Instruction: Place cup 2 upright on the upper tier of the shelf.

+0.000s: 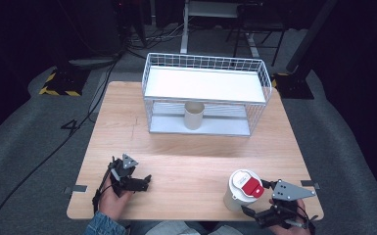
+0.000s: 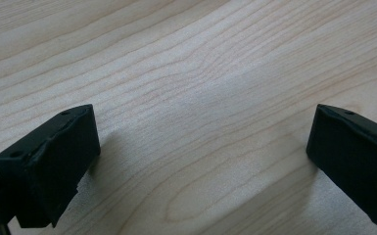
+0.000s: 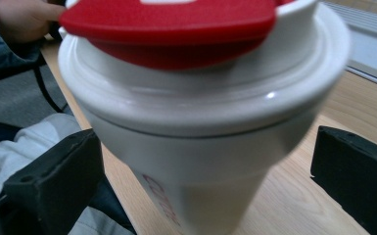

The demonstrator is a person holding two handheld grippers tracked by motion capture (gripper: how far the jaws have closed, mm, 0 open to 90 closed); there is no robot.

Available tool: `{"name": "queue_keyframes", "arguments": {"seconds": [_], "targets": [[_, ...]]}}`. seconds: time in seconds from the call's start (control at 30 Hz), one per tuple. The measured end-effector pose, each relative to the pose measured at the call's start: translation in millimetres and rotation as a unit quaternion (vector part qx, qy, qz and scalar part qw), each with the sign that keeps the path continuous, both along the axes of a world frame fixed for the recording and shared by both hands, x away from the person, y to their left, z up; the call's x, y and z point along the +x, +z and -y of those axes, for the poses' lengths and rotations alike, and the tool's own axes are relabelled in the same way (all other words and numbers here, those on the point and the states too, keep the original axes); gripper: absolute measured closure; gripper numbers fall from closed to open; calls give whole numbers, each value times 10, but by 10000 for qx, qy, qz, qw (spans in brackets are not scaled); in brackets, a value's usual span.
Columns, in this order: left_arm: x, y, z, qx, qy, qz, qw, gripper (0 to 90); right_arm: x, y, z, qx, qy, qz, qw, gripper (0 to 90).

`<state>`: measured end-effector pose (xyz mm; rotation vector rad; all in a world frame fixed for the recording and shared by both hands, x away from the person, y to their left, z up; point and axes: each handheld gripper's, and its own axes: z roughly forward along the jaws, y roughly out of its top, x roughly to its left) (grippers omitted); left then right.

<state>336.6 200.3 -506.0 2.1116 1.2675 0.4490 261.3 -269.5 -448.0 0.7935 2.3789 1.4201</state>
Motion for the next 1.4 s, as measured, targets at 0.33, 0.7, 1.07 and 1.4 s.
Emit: {"name": "queue_keyframes", "arguments": {"seconds": [0.33, 0.7, 1.07, 1.4], "targets": [[-27, 4, -10, 52, -27, 2, 10000, 0, 81, -138, -151, 181, 108, 35, 9998, 0], [-34, 1, -4, 9, 1, -19, 10000, 0, 81, -199, -205, 151, 38, 394, 9991, 0], [-32, 2, -7, 27, -13, -14, 10000, 0, 83, -227, -216, 448, 62, 338, 9984, 9], [-33, 2, -6, 16, -7, -18, 10000, 0, 62, -247, -196, 549, -135, 374, 9977, 94]]}}
